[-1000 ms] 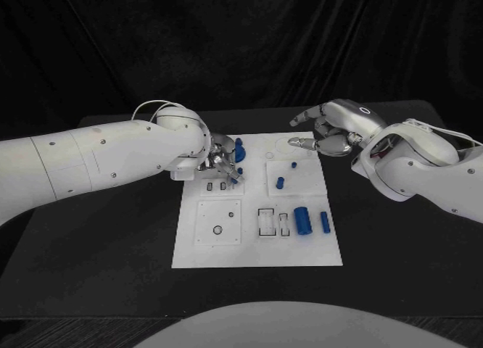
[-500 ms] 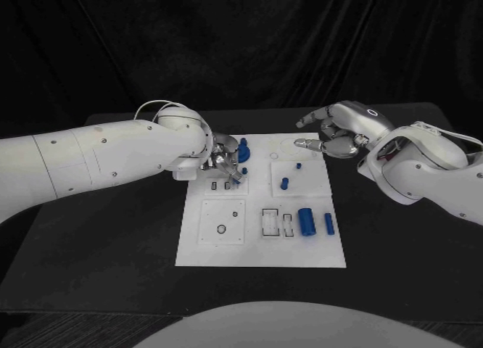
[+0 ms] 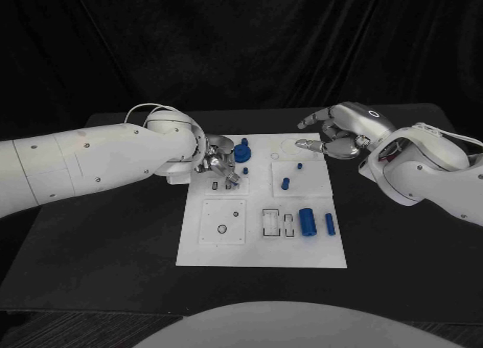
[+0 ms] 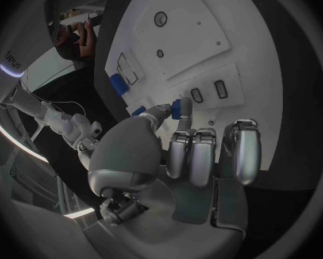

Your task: Assemble the parts on the task board

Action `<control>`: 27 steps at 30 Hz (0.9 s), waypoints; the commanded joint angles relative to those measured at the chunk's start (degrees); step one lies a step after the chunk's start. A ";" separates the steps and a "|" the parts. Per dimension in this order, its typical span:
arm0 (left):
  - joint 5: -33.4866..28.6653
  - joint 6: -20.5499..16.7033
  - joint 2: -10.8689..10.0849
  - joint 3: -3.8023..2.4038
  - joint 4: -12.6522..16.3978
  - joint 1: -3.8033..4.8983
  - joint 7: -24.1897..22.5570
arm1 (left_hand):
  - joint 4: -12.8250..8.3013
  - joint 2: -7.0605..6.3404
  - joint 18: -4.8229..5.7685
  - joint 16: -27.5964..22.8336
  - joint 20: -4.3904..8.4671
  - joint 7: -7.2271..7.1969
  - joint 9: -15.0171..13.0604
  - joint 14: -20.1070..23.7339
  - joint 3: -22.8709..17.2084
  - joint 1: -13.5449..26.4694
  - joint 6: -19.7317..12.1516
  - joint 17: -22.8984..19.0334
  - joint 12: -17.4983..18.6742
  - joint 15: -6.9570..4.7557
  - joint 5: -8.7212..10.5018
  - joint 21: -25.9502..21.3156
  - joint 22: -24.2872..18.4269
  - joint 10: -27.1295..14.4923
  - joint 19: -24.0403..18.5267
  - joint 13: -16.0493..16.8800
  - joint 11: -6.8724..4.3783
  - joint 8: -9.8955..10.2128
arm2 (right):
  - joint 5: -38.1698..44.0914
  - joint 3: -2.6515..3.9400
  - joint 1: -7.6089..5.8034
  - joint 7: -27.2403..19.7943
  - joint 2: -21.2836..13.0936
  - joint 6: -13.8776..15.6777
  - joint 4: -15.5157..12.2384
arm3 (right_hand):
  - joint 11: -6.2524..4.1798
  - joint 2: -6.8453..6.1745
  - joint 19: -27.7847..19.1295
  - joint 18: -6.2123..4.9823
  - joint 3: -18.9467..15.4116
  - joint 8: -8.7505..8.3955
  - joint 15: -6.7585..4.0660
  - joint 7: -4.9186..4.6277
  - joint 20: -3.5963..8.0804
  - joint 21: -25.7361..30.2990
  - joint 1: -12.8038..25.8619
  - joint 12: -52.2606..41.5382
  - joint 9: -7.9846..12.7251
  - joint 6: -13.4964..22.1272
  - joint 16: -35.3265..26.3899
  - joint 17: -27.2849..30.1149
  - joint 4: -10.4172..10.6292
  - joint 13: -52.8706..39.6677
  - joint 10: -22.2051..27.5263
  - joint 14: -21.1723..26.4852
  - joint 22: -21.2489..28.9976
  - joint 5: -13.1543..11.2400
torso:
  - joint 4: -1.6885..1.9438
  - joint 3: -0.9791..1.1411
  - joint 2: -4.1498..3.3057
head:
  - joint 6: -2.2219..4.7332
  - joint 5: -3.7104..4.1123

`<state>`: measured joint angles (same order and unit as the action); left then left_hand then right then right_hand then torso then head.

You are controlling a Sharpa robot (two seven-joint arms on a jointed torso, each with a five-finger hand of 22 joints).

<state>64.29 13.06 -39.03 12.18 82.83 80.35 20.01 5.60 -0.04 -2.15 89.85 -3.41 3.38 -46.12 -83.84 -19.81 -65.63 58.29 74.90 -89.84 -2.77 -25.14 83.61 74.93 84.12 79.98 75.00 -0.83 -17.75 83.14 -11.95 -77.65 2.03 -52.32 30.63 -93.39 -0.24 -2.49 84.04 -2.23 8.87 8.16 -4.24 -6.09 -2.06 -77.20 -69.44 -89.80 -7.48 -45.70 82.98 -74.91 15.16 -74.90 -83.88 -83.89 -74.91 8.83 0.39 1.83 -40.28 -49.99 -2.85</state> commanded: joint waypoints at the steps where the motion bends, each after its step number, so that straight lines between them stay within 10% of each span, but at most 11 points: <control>1: -0.08 -1.38 -1.18 -0.06 1.78 0.21 1.78 | -6.58 -0.10 -0.71 0.15 0.09 -0.56 -0.21 -6.16 -6.95 0.80 0.75 15.10 -0.16 -0.41 -0.24 -0.20 7.09 5.88 0.27 15.00 -0.08 -0.27 | 0.38 0.04 0.20 1.03 -0.07 -0.43 -0.07 | 0.33 0.13 1.65 -0.84 0.02 0.23 0.42 0.13 -0.27 0.34 -0.43 -0.20 -0.07 -0.46 -0.30 -3.16 -0.34 -15.10 -6.12 -3.84 -10.97 0.40 | -0.02 0.00 -0.03 | -0.01 0.12; 14: -6.55 -4.08 -5.17 -0.05 6.59 0.39 10.29 | -6.07 -0.43 -0.65 0.15 0.24 -0.77 -0.87 -6.16 -8.44 3.75 1.18 15.10 -0.16 -0.65 -0.43 -0.14 7.42 5.88 0.71 15.00 -0.32 -0.05 | 0.37 0.04 0.66 1.95 -0.24 -1.37 -0.50 | 0.35 0.42 1.61 -0.88 0.13 0.13 0.44 0.12 -0.31 0.53 -1.32 -0.17 -0.02 -0.75 -0.43 -2.95 -0.77 -15.02 -6.07 -3.80 -10.92 1.90 | -0.09 0.14 -0.04 | -0.01 -0.55; 27: -7.48 -8.84 -4.72 -0.02 5.67 0.17 11.15 | -5.27 0.04 -0.64 0.15 0.56 -1.03 -1.25 -6.16 -9.40 5.74 1.95 15.10 -0.16 -0.98 -0.48 -0.20 7.51 5.88 1.02 15.00 -0.61 0.20 | 0.37 0.04 0.80 2.27 0.05 -1.90 -0.54 | 0.34 0.69 1.53 -0.94 0.26 -0.02 0.43 0.12 -0.31 0.86 -2.18 -0.08 0.04 -1.13 -0.64 -2.62 -1.25 -14.76 -5.93 -3.74 -10.84 4.10 | 0.07 0.10 -0.07 | -0.01 -0.87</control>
<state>58.16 6.80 -43.95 12.19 88.62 80.57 30.47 2.99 -0.04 -2.14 89.85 -3.10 3.57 -47.28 -84.05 -26.23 -60.20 58.93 74.94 -89.84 -3.39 -25.53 83.54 74.91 83.92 80.71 75.00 -1.02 -17.75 83.14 -11.95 -77.00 3.03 -52.26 29.29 -93.77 -0.24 -1.81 84.04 -2.23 9.18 8.16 -4.24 -6.07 -2.06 -76.66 -71.19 -89.80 -7.46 -46.41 82.53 -74.90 14.21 -74.94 -83.88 -83.89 -74.94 12.77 0.44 1.93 -40.34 -49.99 -3.62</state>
